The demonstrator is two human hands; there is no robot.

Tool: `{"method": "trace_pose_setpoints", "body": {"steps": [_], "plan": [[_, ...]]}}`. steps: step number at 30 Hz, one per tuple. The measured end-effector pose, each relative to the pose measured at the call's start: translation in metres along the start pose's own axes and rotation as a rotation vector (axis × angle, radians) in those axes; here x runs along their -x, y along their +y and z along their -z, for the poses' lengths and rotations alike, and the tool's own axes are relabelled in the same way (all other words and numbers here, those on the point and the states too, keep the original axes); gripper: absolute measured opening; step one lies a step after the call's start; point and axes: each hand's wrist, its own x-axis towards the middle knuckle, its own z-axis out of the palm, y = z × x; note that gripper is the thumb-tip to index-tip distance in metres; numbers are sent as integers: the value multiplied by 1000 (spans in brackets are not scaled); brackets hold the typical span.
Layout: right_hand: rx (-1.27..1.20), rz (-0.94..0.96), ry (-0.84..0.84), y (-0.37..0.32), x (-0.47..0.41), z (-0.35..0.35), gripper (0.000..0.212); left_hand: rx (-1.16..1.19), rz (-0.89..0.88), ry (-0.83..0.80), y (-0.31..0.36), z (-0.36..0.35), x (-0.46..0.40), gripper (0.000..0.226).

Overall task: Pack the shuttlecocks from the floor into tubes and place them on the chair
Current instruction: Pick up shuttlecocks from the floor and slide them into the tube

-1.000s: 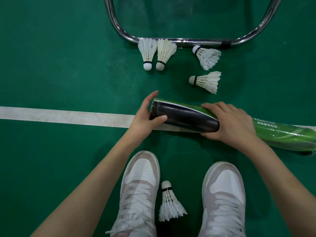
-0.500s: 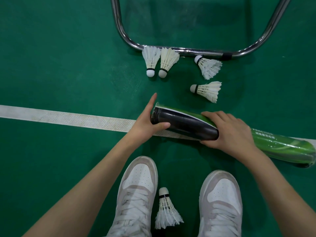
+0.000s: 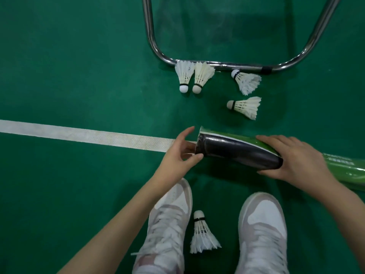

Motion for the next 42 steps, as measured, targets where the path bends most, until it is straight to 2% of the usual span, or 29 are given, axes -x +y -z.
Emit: {"method": "trace_pose_setpoints", "body": {"steps": [4, 6, 7, 10, 13, 17, 21, 25, 29, 35, 38, 42], "plan": [[-101, -56, -60, 2, 22, 3, 87, -92, -23, 47, 5, -1, 32, 46], [-151, -103, -82, 3, 30, 6, 87, -147, -20, -4, 6, -2, 43, 34], [-162, -120, -84, 4, 34, 7, 87, -198, -11, -88, 6, -3, 46, 31], [-147, -123, -96, 2, 43, 8, 86, -514, -39, -483, 4, -9, 50, 28], [-141, -108, -103, 0, 45, 7, 84, -777, -114, -784, -1, -24, 51, 36], [-172, -118, -100, -1, 46, 7, 84, -1026, -161, -928, -8, -34, 53, 56], [-162, -115, -115, -2, 48, 5, 85, -1195, -237, -1009, -14, -41, 59, 62], [-142, -109, -125, -4, 51, 6, 85, -996, -181, -917, -9, -37, 58, 47], [-148, -117, -120, -4, 51, 6, 86, -751, -31, -797, 4, -28, 49, 38], [-156, -132, -114, -3, 46, 10, 85, -633, 9, -621, 15, -12, 26, 32], [-174, -155, -118, -1, 45, 12, 85, -473, 34, -488, 15, 2, 21, 28], [-169, -162, -126, 4, 44, 13, 85, -308, 60, -224, 11, 31, 10, 28]]}}
